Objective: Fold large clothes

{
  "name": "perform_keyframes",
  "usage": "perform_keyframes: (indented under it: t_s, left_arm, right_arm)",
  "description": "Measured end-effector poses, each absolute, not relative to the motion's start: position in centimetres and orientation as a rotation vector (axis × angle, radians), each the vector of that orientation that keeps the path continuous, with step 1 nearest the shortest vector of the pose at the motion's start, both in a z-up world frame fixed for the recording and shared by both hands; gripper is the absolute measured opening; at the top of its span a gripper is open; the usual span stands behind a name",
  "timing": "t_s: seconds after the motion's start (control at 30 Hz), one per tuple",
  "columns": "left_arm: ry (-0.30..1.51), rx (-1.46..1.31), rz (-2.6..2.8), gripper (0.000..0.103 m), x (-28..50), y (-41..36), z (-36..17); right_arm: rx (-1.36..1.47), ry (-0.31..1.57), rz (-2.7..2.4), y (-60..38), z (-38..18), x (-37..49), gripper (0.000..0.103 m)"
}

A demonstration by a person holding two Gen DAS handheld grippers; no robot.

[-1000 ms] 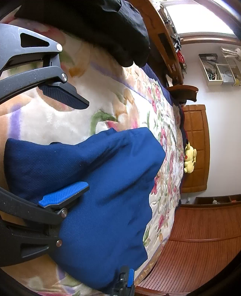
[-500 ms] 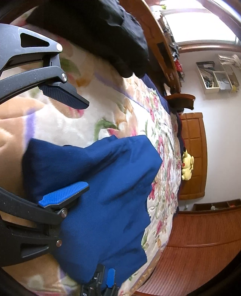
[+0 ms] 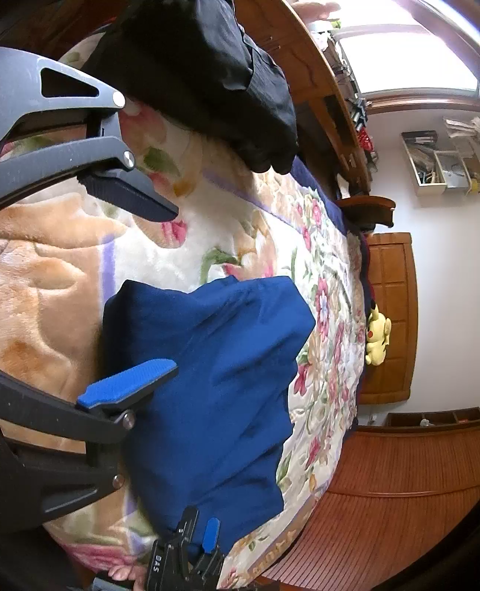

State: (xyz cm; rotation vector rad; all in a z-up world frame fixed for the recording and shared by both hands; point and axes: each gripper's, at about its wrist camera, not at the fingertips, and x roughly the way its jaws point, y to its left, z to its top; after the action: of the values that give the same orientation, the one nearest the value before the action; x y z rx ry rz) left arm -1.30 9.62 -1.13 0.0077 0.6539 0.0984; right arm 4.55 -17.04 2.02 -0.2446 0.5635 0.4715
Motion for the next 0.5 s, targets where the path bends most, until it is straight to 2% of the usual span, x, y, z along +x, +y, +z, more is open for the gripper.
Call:
perform_keyframes:
  t_s: [0.13,0.5]
  left_arm:
    - [0.675,0.013,0.096,0.072,-1.1,9.7,-1.4]
    - [0.708,0.002,0.069,0.072,0.0,9.0,-3.7]
  right_arm:
    - [-0.230,0.573,0.478,-17.3,2.1,4.8,0.061]
    - [-0.238,0.554,0.436,-17.4,2.7,3.2,0.061]
